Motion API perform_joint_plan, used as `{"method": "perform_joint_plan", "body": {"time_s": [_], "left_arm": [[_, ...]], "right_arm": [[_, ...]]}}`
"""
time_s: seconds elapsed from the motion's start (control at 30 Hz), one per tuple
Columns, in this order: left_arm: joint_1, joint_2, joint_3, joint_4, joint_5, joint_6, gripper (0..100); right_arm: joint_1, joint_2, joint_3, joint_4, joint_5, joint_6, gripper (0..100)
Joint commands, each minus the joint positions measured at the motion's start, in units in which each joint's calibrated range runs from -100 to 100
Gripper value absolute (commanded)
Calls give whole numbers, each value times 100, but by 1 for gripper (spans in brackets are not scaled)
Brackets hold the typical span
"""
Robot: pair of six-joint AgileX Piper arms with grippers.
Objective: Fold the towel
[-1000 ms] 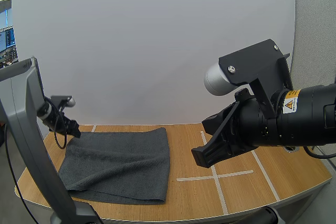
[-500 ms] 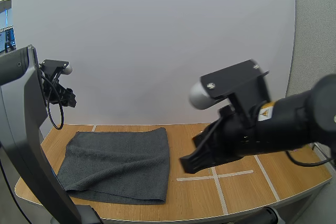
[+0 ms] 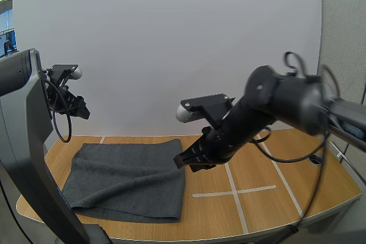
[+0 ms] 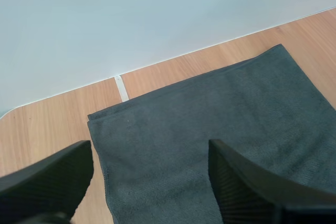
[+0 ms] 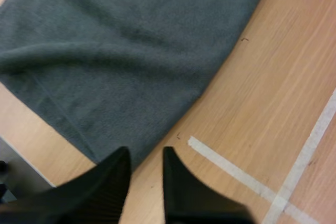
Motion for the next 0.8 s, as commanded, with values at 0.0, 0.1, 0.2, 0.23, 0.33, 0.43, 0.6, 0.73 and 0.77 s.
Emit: {"method": "perform_joint_plan", "body": {"time_s": [0.0, 0.1, 0.2, 0.23, 0.33, 0.43, 0.6, 0.73, 0.77], "left_arm": [[-2, -57, -1, -38, 187, -71, 100], [-2, -57, -1, -38, 187, -71, 100], [-2, -57, -1, -38, 187, -71, 100], [-2, -57, -1, -38, 183, -81, 100], [-2, -57, -1, -38, 234, -128, 100], [-2, -57, -1, -38, 367, -157, 100], [-2, -57, -1, -38, 372, -211, 100], [-2, -57, -1, -51, 372, -224, 100], [-2, -57, -1, -51, 372, -224, 100]], "right_arm": [[-23, 1302, -16, 54, -1493, -342, 86], [-23, 1862, -130, 69, -1998, -438, 100], [-23, 2308, -410, 69, -2386, -448, 100], [-23, 2439, -506, 78, -2513, -476, 100], [-31, 2801, -771, 519, -2560, -829, 100], [-157, 3211, -997, 1256, -2353, -1283, 100], [-703, 3772, -1378, 2528, -903, -2181, 100], [-1079, 4131, -1454, 3255, 142, -2775, 100], [-1115, 4220, -1470, 3254, 287, -2838, 100]]}}
